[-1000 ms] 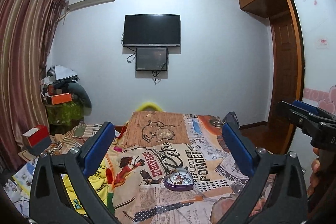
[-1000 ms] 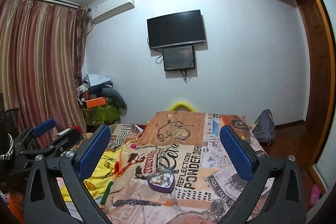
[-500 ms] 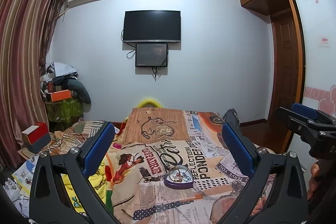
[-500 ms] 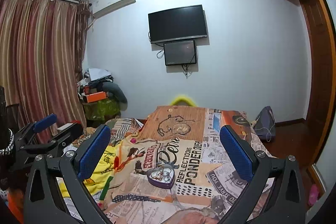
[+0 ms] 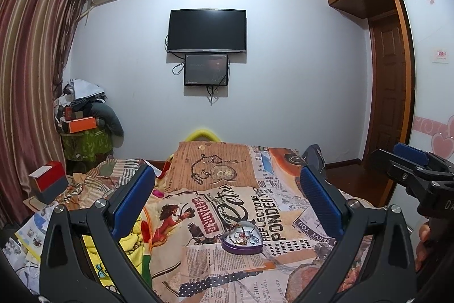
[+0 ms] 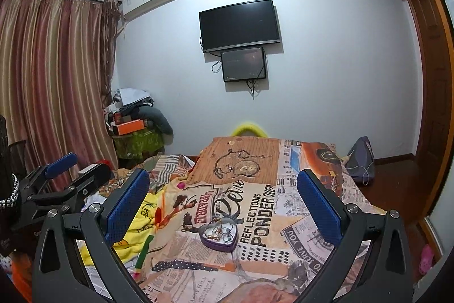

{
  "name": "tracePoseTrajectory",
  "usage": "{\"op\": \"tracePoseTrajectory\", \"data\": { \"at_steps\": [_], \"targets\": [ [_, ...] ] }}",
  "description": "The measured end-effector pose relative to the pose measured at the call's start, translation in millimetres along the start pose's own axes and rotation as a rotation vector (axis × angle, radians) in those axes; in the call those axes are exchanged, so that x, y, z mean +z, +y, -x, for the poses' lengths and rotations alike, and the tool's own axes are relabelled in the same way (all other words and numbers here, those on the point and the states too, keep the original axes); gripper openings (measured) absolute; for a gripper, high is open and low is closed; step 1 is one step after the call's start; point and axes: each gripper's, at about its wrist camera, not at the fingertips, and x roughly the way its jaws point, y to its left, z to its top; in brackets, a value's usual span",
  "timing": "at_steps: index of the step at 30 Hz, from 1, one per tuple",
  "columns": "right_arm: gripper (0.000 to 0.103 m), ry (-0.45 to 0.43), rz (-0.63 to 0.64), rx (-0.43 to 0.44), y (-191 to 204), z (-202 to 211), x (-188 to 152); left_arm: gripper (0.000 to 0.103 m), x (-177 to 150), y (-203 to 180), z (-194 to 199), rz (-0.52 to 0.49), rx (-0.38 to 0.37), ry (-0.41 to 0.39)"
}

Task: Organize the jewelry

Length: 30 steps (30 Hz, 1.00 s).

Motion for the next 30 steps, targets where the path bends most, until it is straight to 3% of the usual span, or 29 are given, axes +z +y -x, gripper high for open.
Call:
{"op": "tracePoseTrajectory", "data": {
  "at_steps": [30],
  "targets": [
    [0.103,0.018,0.002,-0.01,0.2,2.7,2.6,0.103,-4.6,0.2,-4.2,0.005,-0.034,0.018]
  ]
}}
